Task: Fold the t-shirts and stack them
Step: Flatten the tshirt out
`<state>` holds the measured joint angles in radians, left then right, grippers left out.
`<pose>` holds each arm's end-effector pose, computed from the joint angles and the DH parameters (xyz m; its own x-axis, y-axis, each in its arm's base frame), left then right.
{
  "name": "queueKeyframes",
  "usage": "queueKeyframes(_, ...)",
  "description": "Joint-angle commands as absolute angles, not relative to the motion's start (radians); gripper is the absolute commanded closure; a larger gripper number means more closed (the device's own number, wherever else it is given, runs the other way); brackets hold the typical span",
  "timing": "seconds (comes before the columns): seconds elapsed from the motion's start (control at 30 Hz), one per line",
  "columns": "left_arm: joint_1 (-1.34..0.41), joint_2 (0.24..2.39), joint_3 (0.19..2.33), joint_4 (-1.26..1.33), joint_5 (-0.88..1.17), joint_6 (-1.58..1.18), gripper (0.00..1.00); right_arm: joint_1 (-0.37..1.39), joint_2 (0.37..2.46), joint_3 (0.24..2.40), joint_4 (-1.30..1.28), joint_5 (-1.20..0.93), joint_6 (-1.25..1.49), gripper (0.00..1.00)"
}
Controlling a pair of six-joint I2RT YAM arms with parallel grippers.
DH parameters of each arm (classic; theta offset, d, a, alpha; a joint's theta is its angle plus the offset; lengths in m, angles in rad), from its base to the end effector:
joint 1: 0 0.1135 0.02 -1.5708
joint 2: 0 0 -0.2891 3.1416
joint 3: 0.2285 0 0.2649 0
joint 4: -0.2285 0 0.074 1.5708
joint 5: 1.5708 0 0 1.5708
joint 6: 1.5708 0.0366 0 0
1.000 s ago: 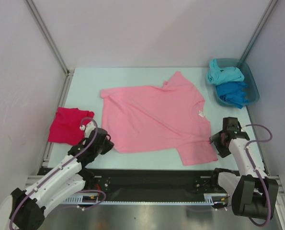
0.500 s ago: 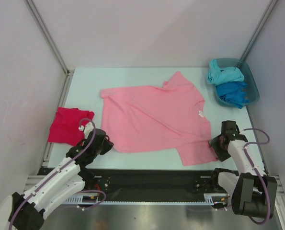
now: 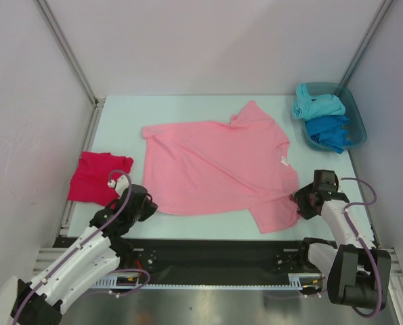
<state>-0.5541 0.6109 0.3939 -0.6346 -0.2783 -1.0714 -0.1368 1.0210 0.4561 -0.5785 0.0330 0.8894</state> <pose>0.1073 -0.0546 0.2002 -0.6154 -0.6118 -0.4969 -0.3930 0.7847 -0.4793 0.1631 -0.0237 0.1719 -0.4515 0.8457 -0.2844 0.7946 0.5261 0.3030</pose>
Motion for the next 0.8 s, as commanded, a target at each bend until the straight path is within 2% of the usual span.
queueKeyframes(0.0, -0.552, 0.591, 0.429, -0.661, -0.298, -1.069, 1.00, -0.124, 1.057, 0.377, -0.446, -0.090, 0.936, 0.42)
queueKeyframes(0.1, -0.552, 0.580, 0.433, -0.675, -0.301, -1.071, 1.00, -0.127, 1.034, 0.380, -0.462, -0.081, 0.937, 0.60)
queueKeyframes(0.13, -0.551, 0.578, 0.434, -0.683, -0.302, -1.071, 1.00, -0.129, 1.025, 0.383, -0.471, -0.078, 0.937, 0.82)
queueKeyframes(0.17, -0.552, 0.580, 0.436, -0.684, -0.302, -1.071, 1.00, -0.129, 1.017, 0.385, -0.479, -0.074, 0.940, 0.94)
queueKeyframes(0.2, -0.552, 0.580, 0.436, -0.686, -0.302, -1.074, 1.00, -0.129, 1.003, 0.387, -0.486, -0.065, 0.942, 1.00)
queueKeyframes(0.6, -0.551, 0.589, 0.439, -0.718, -0.314, -1.097, 1.00, -0.132, 0.896, 0.471, -0.620, 0.054, 0.950, 1.00)
queueKeyframes(0.77, -0.552, 0.624, 0.437, -0.716, -0.316, -1.123, 1.00, -0.092, 0.856, 0.491, -0.704, 0.025, 0.957, 1.00)
